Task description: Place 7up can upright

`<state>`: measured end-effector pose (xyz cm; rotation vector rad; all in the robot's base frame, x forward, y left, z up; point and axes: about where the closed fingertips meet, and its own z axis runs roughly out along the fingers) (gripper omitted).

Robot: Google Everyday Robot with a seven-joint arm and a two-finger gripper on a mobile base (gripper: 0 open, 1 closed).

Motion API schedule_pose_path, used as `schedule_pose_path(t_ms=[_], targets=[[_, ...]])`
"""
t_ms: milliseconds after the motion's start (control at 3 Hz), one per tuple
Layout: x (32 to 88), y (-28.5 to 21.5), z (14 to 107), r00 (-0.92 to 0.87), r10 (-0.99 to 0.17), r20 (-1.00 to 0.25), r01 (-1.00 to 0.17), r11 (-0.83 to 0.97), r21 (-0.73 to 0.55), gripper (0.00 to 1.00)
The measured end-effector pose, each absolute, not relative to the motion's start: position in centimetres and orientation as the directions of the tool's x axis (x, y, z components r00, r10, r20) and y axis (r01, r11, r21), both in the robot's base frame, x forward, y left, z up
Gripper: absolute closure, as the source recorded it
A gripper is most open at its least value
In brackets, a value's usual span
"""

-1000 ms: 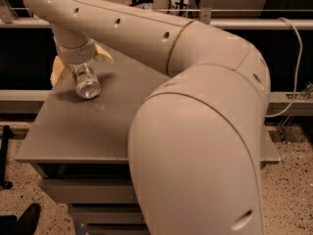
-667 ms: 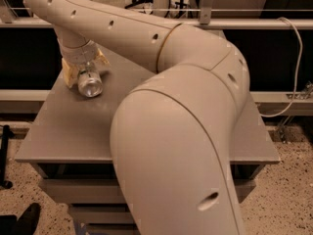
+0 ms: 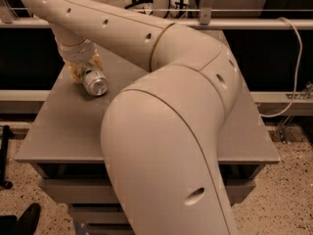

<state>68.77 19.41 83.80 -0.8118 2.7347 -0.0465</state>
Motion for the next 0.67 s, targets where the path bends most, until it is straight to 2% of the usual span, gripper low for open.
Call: schedule_pose_path(t_ms=[333, 667], targets=[[68.8, 19.4, 83.8, -0.8, -0.539, -0.264, -0.53, 0.841, -0.112, 1.0], [69.5, 17.9, 86.5, -0.739, -0.57, -0.359, -0.578, 0.81, -0.096, 1.0]])
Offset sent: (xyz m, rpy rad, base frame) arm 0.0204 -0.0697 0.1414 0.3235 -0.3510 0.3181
